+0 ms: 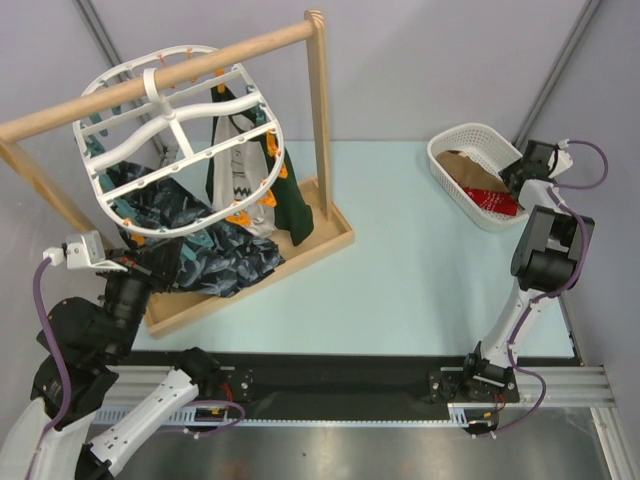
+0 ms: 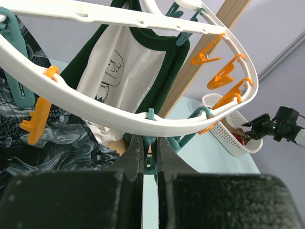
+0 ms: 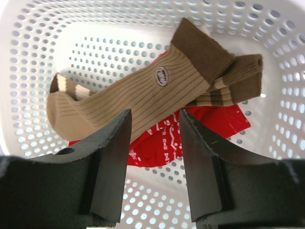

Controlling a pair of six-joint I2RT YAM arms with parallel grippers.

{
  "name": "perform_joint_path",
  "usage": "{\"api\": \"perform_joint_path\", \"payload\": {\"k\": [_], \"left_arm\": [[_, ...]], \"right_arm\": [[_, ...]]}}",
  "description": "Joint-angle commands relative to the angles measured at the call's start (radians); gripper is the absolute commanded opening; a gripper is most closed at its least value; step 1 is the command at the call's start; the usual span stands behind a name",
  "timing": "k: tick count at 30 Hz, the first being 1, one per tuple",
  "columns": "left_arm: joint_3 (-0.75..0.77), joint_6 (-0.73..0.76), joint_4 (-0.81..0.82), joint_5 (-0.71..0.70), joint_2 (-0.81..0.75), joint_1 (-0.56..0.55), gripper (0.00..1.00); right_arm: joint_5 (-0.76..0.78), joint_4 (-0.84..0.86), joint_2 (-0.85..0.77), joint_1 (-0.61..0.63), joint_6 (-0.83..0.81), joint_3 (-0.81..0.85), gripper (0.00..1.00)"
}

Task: Clip the socks to the hanger
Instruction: Pick up the sock from the bin.

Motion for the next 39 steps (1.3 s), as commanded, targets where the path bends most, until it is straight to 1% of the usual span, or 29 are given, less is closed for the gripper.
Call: {"api": "perform_joint_path", "payload": {"k": [1,5,8,10,15,17,18,20,21,22,23,29,33,39], "left_arm": [[0.002,0.030,-0.030,-0.037,0.012,0.004,0.00],[-0.024,0.022,-0.019,-0.025,0.009,0.004,0.00],[-0.020,0.025,-0.018,-0.025,0.012,0.005,0.00],[-0.015,0.030,-0.019,-0.028,0.017,0.004,0.00],[-0.015,0.021,-0.022,-0.028,0.028,0.004,0.00],[-0.017,0.013,-0.022,-0.027,0.031,0.004,0.00],[-0.018,0.010,-0.021,-0.025,0.035,0.004,0.00],[-0.020,0.005,-0.021,-0.021,0.040,0.004,0.00],[-0.020,0.002,-0.022,-0.021,0.040,0.005,0.00],[-0.021,0.002,-0.022,-0.021,0.042,0.004,0.00],[-0.021,0.002,-0.021,-0.021,0.040,0.004,0.00],[-0.021,0.004,-0.014,-0.016,0.040,0.004,0.00],[-0.023,0.005,-0.011,-0.014,0.043,0.004,0.00],[-0.026,0.004,-0.011,-0.014,0.045,0.004,0.00]], "right_arm": [[0.047,-0.029,0.018,-0.004,0.050,0.040,0.49],[0.106,-0.042,0.035,-0.004,0.068,0.034,0.48],[0.102,-0.029,0.061,-0.007,0.071,0.039,0.48],[0.090,0.014,0.073,-0.008,0.058,0.030,0.48],[0.061,0.026,0.144,-0.010,0.045,0.080,0.47],[0.056,0.063,0.141,-0.010,0.044,0.068,0.37],[0.057,0.066,0.138,-0.010,0.036,0.071,0.30],[0.051,0.073,0.133,-0.010,0.013,0.080,0.20],[0.051,0.071,0.124,-0.010,0.004,0.086,0.08],[0.044,0.056,0.116,-0.010,-0.022,0.094,0.03],[0.041,0.043,0.107,-0.008,-0.036,0.108,0.00],[0.057,0.048,0.006,0.021,-0.171,0.112,0.00],[0.025,0.026,0.004,0.024,-0.186,0.142,0.00],[-0.048,0.085,0.007,0.013,-0.171,0.129,0.00]]}}
